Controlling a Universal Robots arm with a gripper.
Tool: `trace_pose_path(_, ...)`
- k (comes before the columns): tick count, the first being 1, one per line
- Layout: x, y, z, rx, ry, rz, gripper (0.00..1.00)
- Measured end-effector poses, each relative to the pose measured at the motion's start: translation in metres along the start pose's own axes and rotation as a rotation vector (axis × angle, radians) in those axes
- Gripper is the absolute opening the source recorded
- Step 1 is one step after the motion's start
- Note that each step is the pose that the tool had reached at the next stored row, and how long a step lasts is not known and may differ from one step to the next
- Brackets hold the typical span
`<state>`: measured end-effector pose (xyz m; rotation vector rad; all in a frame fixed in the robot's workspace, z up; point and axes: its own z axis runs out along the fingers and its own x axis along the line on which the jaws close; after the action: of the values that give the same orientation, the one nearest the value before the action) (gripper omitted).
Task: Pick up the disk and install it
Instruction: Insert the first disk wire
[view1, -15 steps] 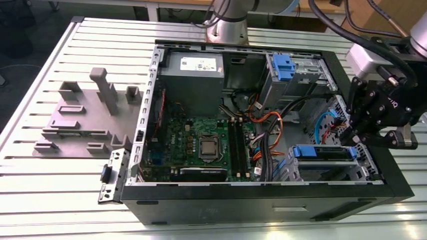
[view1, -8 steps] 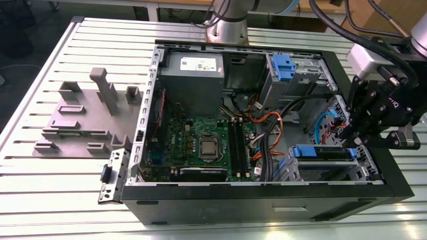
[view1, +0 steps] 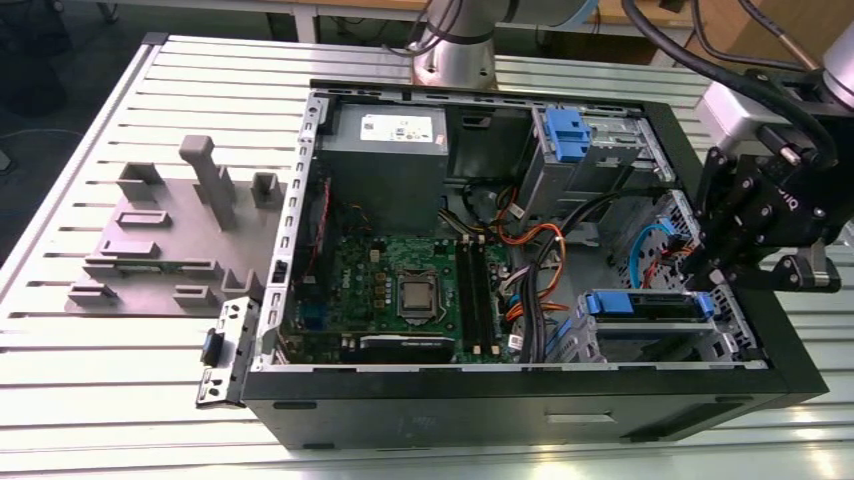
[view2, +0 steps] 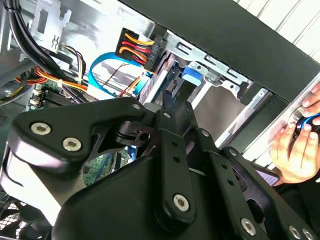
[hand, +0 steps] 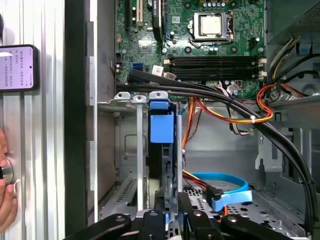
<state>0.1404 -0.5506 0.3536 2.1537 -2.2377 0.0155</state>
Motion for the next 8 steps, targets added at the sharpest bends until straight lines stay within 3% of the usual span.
trace_pose_path(8,-0.0103,-0.0014,-0.0017,0.0,0.0001,0.0,0.25)
